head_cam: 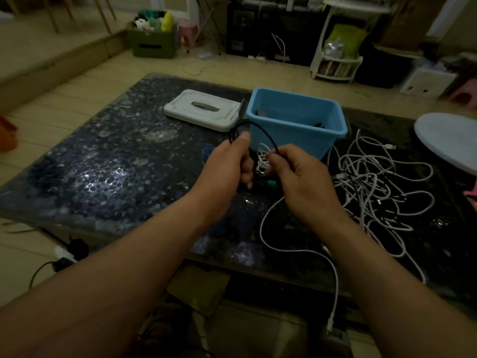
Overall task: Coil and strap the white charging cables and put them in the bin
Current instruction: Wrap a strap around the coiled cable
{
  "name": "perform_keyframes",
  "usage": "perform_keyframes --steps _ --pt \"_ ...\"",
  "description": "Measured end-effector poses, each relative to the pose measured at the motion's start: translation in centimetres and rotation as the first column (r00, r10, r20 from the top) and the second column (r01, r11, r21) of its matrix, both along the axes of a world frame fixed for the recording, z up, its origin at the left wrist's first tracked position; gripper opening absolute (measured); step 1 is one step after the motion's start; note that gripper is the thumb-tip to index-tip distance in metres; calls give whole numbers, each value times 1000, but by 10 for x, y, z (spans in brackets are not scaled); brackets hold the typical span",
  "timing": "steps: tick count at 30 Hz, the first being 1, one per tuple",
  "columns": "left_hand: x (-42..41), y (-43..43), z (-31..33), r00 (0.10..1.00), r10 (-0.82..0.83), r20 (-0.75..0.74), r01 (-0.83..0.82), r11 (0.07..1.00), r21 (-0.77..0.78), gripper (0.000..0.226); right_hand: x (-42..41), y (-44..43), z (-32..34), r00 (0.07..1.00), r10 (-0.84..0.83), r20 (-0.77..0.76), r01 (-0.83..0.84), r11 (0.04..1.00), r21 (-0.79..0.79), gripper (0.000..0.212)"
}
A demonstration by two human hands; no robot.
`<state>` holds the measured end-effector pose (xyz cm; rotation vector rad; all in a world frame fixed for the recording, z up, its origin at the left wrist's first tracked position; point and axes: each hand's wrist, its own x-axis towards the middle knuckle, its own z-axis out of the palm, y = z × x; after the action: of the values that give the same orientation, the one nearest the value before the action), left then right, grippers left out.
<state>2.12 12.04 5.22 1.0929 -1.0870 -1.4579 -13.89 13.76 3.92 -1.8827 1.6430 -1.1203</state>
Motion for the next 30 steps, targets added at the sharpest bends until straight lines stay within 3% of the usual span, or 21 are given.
perform_keyframes --steps 2,4,7,14,17,20,22,27,30 --pt "-3 -3 -6 999 -17 36 17 1000 1 34 7 5 -3 997 11 -71 -12 1000 -13 16" --pt "-8 -4 -12 992 -46 116 49 998 -25 50 13 9 -7 968 43 -246 -55 998 -42 24" --pt "-11 -3 -17 981 -11 194 22 998 -55 44 15 11 -6 910 53 -412 -101 990 -96 31" --pt "-18 2 -20 980 33 196 -39 999 29 37 15 15 -9 784 100 -613 -171 983 -59 10" --pt "-23 6 -22 988 97 121 -110 988 112 39 4 14 -15 772 149 -618 -150 987 50 18" --pt "-22 1 -21 974 165 -158 -119 957 263 40 -15 11 -21 772 181 -610 -124 983 134 24" --pt "-20 0 -17 936 176 -305 -78 948 307 38 -26 9 -23 776 177 -605 -140 984 109 29" --pt "-1 -12 -8 944 212 -254 -144 954 261 36 -49 1 -16 826 175 -536 -99 981 166 33" --pt "11 -15 -5 980 166 -110 -146 975 165 33 -58 1 -8 887 159 -433 -78 977 198 29"
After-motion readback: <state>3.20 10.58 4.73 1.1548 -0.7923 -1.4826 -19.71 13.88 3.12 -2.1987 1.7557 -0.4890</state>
